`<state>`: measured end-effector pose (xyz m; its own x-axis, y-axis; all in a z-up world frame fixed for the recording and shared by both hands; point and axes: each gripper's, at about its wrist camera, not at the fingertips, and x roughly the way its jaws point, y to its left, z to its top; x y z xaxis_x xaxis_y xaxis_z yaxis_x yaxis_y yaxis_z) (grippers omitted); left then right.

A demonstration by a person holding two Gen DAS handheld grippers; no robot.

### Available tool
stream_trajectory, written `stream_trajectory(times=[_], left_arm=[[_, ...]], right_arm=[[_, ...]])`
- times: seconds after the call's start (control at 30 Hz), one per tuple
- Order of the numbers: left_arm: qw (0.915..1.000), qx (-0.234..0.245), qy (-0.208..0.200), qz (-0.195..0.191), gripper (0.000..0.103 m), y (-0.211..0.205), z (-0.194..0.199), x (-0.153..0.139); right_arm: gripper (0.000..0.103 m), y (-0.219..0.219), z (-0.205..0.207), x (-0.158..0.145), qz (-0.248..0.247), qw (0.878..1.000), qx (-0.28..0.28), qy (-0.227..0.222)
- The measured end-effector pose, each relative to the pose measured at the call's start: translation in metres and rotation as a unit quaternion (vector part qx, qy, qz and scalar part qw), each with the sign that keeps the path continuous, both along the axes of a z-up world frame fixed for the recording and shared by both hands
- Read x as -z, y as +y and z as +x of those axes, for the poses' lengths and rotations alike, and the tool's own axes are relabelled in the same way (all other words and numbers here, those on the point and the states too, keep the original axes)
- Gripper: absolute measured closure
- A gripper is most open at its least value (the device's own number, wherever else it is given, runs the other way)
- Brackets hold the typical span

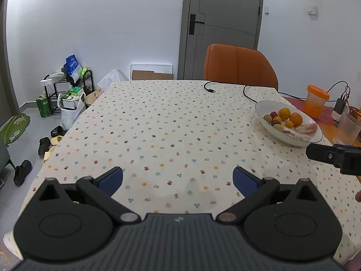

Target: Organize fruits

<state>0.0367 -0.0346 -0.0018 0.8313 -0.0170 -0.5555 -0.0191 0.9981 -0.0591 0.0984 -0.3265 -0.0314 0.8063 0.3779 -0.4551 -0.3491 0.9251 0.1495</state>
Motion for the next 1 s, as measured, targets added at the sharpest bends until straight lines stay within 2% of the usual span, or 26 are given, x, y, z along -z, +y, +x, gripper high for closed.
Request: stream_trajectory(times=[1.0], left_arm=[[1.0000,-0.005,0.005,0.000,0.000,0.0016,0.0001,0.0034]], right_arm=[[0.000,-0.0004,0.0005,0.0015,0.001,1.000,0.000,-0.002]])
